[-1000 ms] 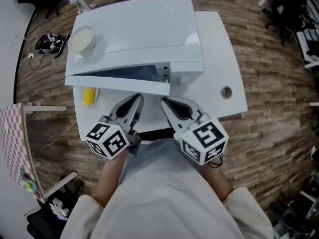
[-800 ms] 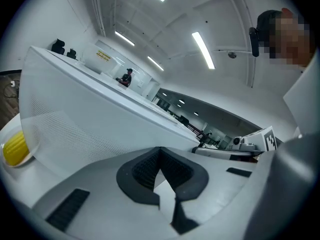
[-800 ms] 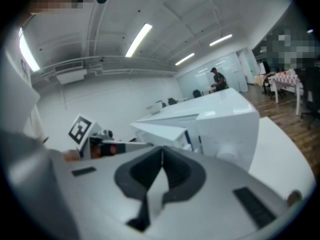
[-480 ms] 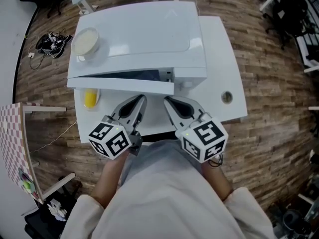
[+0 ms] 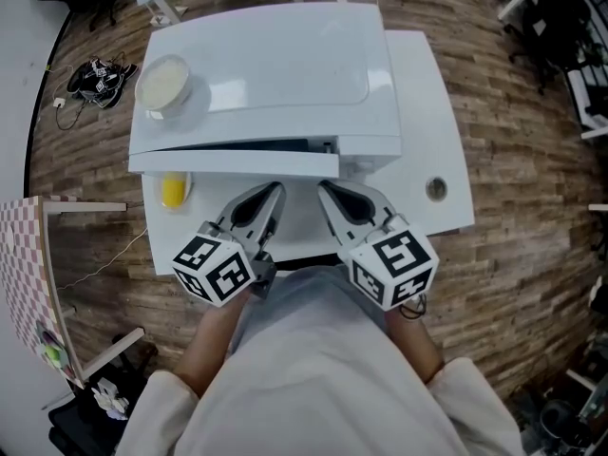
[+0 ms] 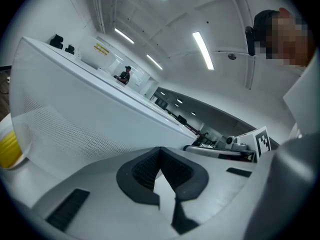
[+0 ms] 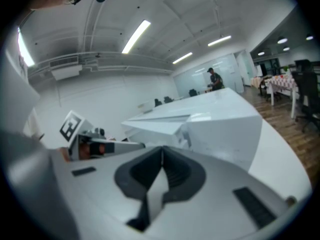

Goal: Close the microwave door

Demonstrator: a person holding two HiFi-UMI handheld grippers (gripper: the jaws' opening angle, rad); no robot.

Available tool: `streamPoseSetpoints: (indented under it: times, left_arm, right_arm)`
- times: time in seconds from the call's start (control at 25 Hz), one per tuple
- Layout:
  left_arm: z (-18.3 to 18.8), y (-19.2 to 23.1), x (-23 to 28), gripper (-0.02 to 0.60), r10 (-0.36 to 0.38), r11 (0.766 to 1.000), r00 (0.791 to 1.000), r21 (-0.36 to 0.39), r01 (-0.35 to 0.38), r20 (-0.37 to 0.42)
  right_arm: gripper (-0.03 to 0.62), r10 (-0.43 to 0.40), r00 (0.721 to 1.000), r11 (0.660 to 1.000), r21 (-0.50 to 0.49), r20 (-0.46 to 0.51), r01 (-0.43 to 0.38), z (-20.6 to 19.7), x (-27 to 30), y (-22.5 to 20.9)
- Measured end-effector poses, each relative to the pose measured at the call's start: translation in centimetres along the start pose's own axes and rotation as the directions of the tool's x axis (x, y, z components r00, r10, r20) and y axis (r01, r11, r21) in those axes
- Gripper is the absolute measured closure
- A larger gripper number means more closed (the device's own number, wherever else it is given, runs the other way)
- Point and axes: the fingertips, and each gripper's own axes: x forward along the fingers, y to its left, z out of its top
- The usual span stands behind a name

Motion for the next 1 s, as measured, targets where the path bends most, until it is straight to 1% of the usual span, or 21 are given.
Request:
streamPoseSetpoints:
  times: [0.36,0.64,1.0]
  left_arm:
    - [0.6,0.5,0.3,0.563,0.006,1.000,1.000,-0.017,-0.006,0.018]
    - [1.0,0.5,0.5,0.563,0.026,0.999,0.999,-0.037,-0.025,0.031]
    - [1.3,0.9,0.6,0.563,0.028,0.999,0.999,-0.031,-0.027,0.046]
  right_arm:
    - [0.571,-0.013,1.000,1.000,0.026,0.004,0.013,0.1,0.6,-1.0]
    - [0.572,-0.011,1.000,1.000,0.017,0.009,0.011,0.3,0.6,-0.9]
    - [0.572,-0.017,1.000,1.000,0.026,0.013,0.017,0.4,0.7,-1.0]
